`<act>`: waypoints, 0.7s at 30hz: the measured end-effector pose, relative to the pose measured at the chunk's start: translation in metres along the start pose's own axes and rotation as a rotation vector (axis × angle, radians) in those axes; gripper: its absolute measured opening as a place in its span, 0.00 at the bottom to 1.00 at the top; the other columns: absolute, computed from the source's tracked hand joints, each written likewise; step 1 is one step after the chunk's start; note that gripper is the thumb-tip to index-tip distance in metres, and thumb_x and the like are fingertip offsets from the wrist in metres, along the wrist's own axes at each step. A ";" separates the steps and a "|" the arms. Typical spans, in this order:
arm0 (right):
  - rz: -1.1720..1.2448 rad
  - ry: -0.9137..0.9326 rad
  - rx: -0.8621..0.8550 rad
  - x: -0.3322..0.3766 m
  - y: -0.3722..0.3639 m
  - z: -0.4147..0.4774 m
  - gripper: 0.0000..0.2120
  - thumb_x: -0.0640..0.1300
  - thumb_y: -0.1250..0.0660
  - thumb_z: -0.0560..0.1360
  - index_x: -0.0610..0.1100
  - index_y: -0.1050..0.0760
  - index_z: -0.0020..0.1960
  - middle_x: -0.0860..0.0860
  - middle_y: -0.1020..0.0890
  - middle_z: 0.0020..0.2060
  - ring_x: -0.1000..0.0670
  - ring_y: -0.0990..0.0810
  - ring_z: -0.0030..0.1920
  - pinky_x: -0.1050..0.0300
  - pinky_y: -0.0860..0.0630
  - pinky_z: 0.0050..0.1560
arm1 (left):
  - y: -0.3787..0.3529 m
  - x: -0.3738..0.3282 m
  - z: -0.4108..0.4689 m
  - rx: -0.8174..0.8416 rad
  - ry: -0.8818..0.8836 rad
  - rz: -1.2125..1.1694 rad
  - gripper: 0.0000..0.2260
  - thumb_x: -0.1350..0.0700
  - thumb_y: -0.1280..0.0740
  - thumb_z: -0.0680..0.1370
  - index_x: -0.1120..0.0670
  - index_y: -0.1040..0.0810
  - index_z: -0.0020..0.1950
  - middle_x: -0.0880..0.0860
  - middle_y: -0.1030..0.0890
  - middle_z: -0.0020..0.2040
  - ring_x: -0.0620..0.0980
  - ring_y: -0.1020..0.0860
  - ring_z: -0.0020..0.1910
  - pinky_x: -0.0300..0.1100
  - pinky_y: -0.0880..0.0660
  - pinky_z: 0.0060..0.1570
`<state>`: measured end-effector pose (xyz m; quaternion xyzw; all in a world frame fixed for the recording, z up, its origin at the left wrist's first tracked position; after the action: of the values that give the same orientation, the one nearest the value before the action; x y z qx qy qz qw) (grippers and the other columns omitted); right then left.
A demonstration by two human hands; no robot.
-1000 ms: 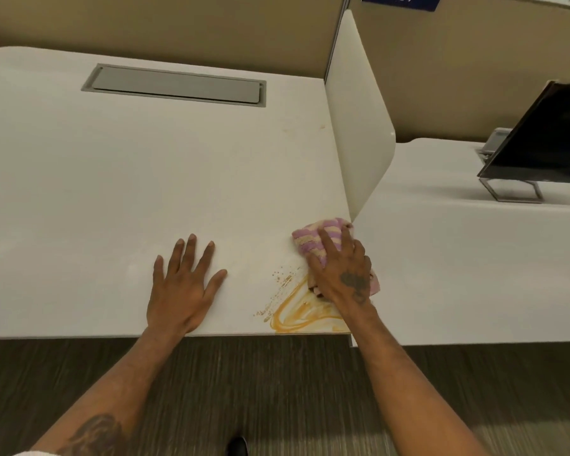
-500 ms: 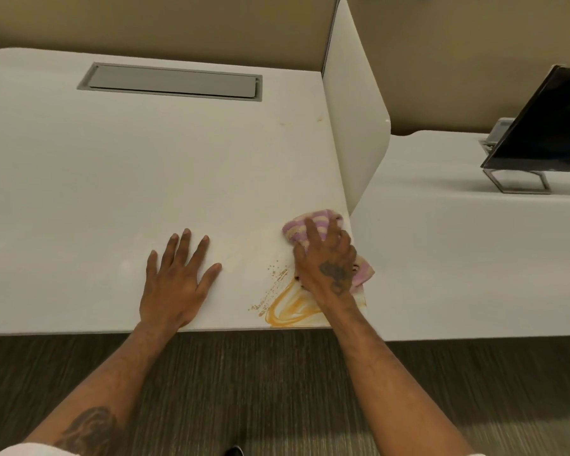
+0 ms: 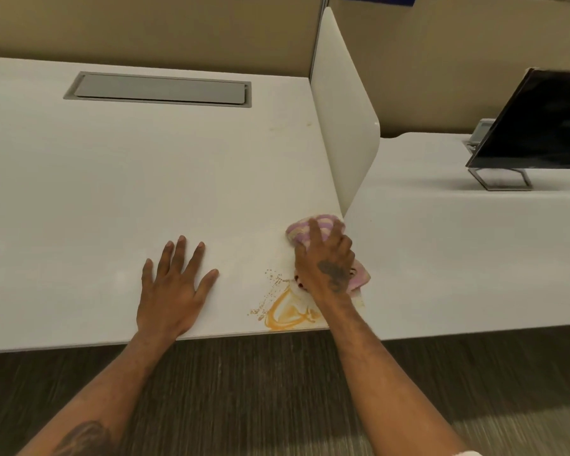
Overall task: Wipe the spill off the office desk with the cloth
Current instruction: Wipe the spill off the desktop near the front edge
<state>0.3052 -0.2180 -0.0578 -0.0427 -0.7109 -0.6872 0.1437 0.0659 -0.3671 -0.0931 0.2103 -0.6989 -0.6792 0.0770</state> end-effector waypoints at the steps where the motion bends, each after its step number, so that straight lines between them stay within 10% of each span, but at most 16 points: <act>1: 0.003 0.061 0.032 0.009 -0.002 -0.003 0.28 0.56 0.42 0.79 0.54 0.41 0.78 0.41 0.44 0.78 0.38 0.38 0.71 0.42 0.37 0.68 | 0.000 0.000 0.000 0.001 0.001 0.005 0.34 0.31 0.63 0.77 0.43 0.52 0.81 0.51 0.53 0.83 0.51 0.55 0.81 0.59 0.54 0.77; 6: -0.022 0.556 0.137 0.015 0.002 -0.059 0.26 0.59 0.44 0.76 0.59 0.33 0.73 0.48 0.36 0.77 0.42 0.30 0.63 0.46 0.29 0.59 | 0.001 0.000 0.000 -0.003 -0.002 0.002 0.35 0.31 0.63 0.77 0.43 0.52 0.81 0.51 0.53 0.83 0.51 0.55 0.81 0.59 0.54 0.77; 13: 0.037 0.079 0.074 -0.022 0.012 -0.016 0.26 0.57 0.43 0.78 0.58 0.39 0.76 0.47 0.40 0.77 0.40 0.35 0.69 0.43 0.32 0.66 | 0.001 0.000 0.000 0.018 0.000 0.011 0.33 0.31 0.63 0.78 0.42 0.54 0.81 0.51 0.56 0.83 0.51 0.58 0.81 0.59 0.56 0.77; 21: 0.027 0.634 0.259 0.017 0.005 -0.084 0.25 0.60 0.45 0.75 0.62 0.34 0.72 0.51 0.39 0.78 0.44 0.31 0.66 0.46 0.30 0.61 | 0.001 0.000 -0.001 0.016 -0.003 0.003 0.31 0.33 0.60 0.80 0.43 0.54 0.81 0.51 0.55 0.83 0.51 0.57 0.81 0.59 0.55 0.77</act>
<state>0.3024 -0.3027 -0.0469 0.1823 -0.7116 -0.5682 0.3708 0.0658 -0.3677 -0.0916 0.2086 -0.7047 -0.6740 0.0754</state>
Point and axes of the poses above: each hand's wrist, its own z-axis towards the middle knuckle, its own y-axis out of the back of the hand, x = y × z, the point moved 7 cm from there along z, towards the middle knuckle
